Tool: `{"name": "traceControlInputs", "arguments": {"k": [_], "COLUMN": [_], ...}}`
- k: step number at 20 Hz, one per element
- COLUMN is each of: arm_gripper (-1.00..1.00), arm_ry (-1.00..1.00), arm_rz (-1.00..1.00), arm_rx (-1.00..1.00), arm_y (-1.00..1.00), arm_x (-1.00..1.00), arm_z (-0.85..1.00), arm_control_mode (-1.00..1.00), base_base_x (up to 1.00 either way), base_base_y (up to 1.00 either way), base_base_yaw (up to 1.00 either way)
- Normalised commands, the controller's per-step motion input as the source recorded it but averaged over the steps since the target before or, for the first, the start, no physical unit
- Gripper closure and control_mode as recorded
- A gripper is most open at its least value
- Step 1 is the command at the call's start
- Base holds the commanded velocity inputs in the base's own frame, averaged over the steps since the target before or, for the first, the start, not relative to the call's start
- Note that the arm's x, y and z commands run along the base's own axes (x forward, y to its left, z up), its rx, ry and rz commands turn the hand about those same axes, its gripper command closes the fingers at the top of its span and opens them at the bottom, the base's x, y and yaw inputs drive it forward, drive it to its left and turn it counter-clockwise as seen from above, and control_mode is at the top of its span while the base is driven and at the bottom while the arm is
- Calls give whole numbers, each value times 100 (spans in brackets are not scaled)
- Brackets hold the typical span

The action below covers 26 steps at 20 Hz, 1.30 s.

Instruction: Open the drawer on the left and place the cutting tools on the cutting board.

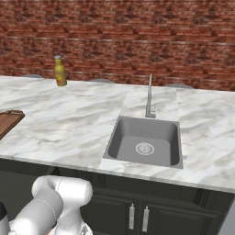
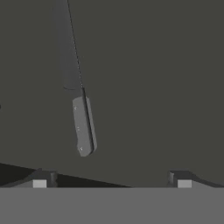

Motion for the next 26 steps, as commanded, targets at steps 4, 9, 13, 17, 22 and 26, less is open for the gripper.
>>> {"name": "traceControlInputs", "arguments": {"k": [4,9,13,17,22,26], "arm_gripper": [-100,-100,-100,-100,-100,-100], "arm_ry": [0,0,0,0,0,0], "arm_rz": [3,2,2,2,0,0], "arm_rx": [-1,0,0,0,0,0], "arm_y": [16,18,24,31,34,27], "arm_x": [4,11,6,3,7,5], "arm_z": [-37,-34,-23,-24,-25,-28], "arm_control_mode": [-100,-100,-100,-100,-100,-100], "base_base_x": [0,0,0,0,0,0], "base_base_y": [0,0,0,0,0,0], "base_base_yaw": [0,0,0,0,0,0]}}
